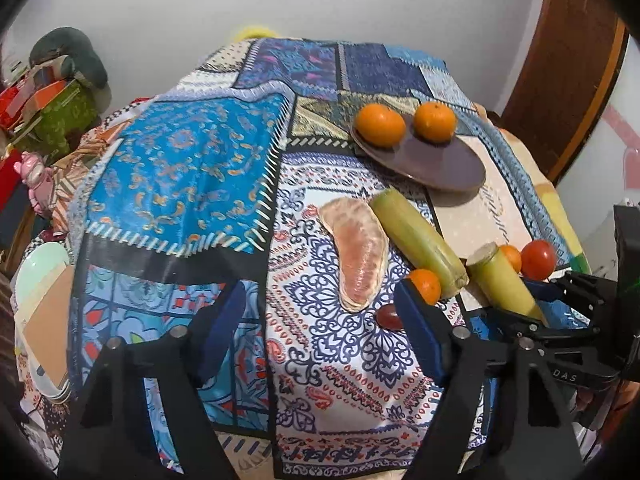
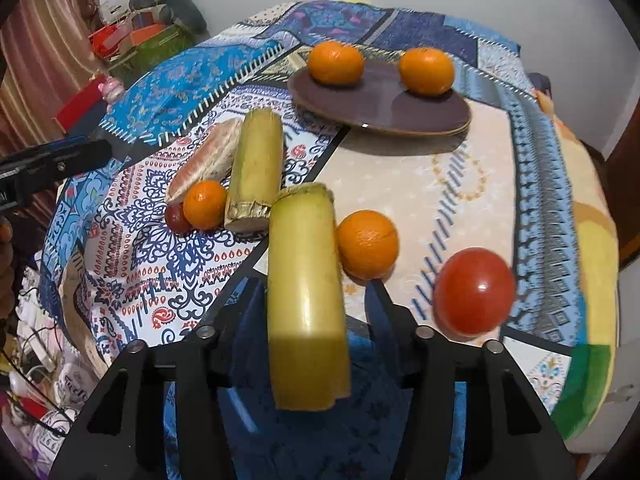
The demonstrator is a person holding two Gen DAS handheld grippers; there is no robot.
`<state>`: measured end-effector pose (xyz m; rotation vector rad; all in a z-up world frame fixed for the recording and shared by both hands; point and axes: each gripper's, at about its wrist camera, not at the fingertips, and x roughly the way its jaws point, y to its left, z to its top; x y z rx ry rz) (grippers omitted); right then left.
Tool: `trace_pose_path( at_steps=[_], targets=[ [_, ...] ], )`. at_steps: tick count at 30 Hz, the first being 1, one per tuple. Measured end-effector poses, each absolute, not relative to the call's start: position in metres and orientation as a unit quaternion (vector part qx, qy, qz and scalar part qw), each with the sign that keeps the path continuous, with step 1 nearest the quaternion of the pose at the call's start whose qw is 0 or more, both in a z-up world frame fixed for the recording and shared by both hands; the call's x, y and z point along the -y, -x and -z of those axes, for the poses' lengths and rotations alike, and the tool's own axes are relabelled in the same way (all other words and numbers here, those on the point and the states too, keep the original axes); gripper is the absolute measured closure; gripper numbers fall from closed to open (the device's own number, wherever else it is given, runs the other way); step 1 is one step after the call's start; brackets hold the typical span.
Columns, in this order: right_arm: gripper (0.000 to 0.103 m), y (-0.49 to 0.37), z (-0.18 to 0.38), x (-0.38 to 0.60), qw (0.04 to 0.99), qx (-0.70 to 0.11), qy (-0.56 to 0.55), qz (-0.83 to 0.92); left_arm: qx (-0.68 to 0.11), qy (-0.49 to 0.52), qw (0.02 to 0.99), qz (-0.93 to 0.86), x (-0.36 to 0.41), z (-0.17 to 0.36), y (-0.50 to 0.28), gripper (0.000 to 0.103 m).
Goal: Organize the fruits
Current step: 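Grasp the pomelo segment with the left tool while the right tool grasps sugarcane, then place the pomelo segment on the plate with the left tool while the right tool places sugarcane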
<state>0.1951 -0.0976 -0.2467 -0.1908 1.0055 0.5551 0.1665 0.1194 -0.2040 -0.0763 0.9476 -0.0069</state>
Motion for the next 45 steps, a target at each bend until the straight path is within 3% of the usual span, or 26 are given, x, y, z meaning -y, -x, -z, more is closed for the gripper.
trace_pose_path(
  at_steps=[2, 5, 14, 19, 35, 45],
  targets=[
    [0.057, -0.196, 0.248, 0.096, 0.837, -0.472, 0.091, -0.262, -0.464, 0.038, 0.885, 0.011, -0.117, 0.210, -0.172, 0.031],
    [0.068, -0.199, 0.248, 0.096, 0.836, -0.472, 0.083, -0.268, -0.475, 0.038, 0.879, 0.020, -0.112, 0.218, -0.182, 0.035],
    [0.069, -0.192, 0.233, 0.105, 0.843, -0.454, 0.062, -0.283, -0.498, 0.037, 0.865, 0.041, -0.100, 0.237, -0.211, 0.045],
    [0.069, -0.195, 0.216, 0.111, 0.853, -0.433, 0.052, -0.286, -0.517, 0.054, 0.853, 0.052, -0.098, 0.248, -0.230, 0.057],
    [0.069, -0.205, 0.194, 0.125, 0.870, -0.393, 0.042, -0.293, -0.522, 0.083, 0.848, 0.042, -0.099, 0.262, -0.256, 0.059],
    [0.070, -0.203, 0.173, 0.132, 0.880, -0.368, 0.029, -0.299, -0.478, 0.076, 0.875, 0.029, -0.105, 0.220, -0.236, 0.059]
  ],
)
